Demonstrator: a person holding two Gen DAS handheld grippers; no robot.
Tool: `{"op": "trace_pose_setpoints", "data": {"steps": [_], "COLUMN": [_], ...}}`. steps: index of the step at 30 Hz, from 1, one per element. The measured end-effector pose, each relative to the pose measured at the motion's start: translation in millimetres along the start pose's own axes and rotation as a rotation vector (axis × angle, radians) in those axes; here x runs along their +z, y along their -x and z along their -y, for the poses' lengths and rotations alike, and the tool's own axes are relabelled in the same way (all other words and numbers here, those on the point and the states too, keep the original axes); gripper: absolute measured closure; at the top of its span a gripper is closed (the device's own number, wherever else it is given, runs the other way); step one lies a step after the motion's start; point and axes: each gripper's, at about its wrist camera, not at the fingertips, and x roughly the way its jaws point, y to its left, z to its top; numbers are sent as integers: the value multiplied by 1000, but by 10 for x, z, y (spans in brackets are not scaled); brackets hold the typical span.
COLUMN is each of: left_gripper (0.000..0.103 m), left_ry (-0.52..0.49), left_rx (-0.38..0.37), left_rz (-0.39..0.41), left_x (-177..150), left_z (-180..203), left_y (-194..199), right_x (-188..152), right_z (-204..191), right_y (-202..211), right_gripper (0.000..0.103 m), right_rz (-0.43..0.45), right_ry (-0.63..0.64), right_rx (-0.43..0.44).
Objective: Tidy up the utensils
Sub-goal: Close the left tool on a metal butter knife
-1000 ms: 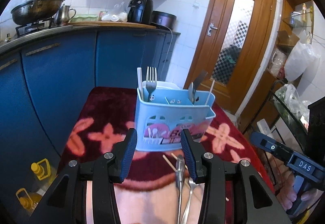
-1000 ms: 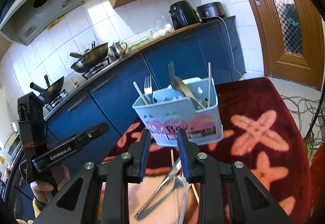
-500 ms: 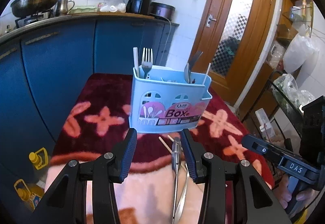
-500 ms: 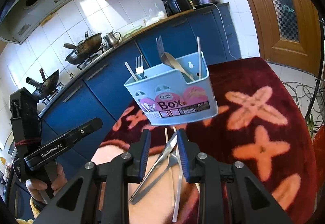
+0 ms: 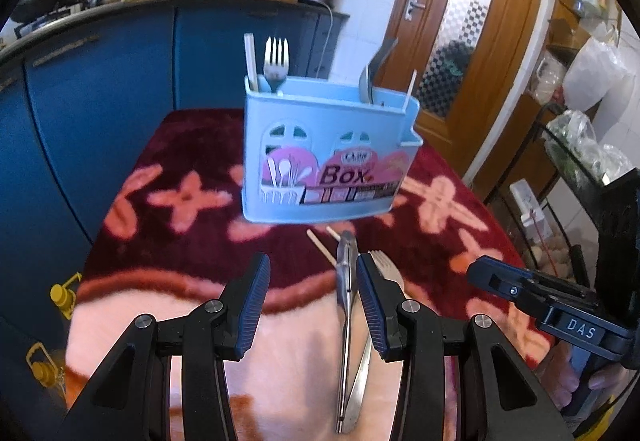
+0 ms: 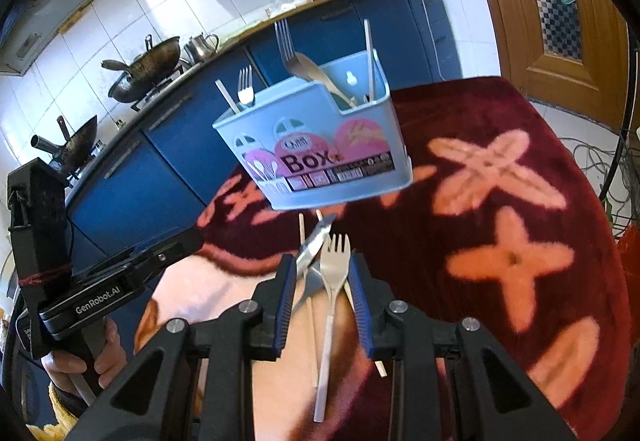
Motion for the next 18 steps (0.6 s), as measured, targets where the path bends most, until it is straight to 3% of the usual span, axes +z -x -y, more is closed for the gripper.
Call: {"op": "trace_pose_setpoints", "data": {"steps": [18], "left_gripper": [57], "left_ry": [-56], "left_rx": [9], "left_rz": [-180], "left_x": [-282], "left_z": [182], "left_y": [-537], "right_x": [-155], "right_z": [136], "right_y": [-214], "right_gripper": [73], "right_rz": [-87], "right_ry": [-5], "right_rx": [-43]}}
